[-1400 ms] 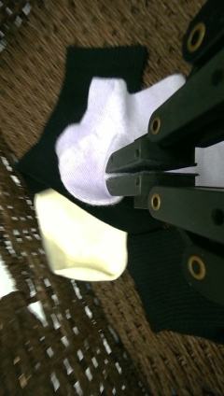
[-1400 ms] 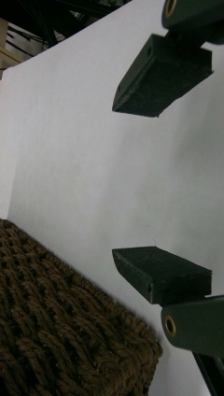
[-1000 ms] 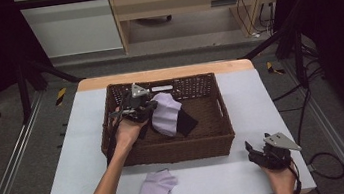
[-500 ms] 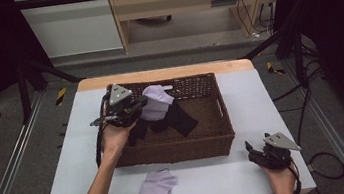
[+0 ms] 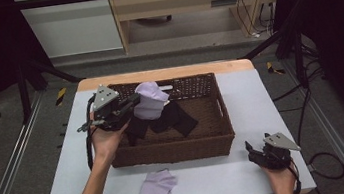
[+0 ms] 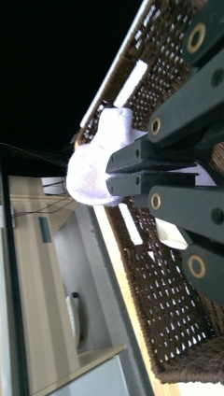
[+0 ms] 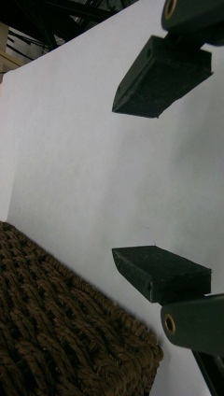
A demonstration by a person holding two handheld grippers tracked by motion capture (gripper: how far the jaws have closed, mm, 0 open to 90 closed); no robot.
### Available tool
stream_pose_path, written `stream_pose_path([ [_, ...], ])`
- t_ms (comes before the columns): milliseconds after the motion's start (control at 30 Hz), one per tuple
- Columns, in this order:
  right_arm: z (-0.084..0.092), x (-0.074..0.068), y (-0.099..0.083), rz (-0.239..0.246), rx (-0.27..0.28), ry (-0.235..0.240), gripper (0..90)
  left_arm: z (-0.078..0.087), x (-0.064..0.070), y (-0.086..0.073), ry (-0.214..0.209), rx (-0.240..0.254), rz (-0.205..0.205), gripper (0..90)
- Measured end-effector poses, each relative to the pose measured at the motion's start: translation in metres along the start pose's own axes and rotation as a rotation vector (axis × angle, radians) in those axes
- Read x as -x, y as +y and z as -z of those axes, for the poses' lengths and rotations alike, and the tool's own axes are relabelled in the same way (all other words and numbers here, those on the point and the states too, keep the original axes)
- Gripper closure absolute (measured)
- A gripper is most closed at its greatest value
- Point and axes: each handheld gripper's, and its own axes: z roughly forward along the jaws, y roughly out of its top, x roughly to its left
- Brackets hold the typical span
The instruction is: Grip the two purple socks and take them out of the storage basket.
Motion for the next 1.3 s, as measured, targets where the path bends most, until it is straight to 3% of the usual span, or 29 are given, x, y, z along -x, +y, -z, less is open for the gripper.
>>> stream_pose_path([
  [433, 0.0, 0.0, 0.0, 0.0, -0.003, -0.003, 25.4, 0.045, 0.016, 0.019, -0.045, 0.094, -0.024, 86.7],
  [667, 0.0, 0.0, 0.0, 0.0, -0.001, -0.004, 25.4, 0.069, 0.028, 0.023, -0.066, 0.121, -0.065, 86.7],
  [833, 0.0, -0.001, 0.0, 0.0, 0.002, -0.005, 25.4, 0.084, 0.033, 0.019, -0.072, 0.137, -0.092, 86.6],
  [1300, 0.0, -0.001, 0.0, 0.002, 0.002, -0.007, 25.2, 0.114, 0.04, -0.011, -0.113, 0.115, -0.083, 86.6],
])
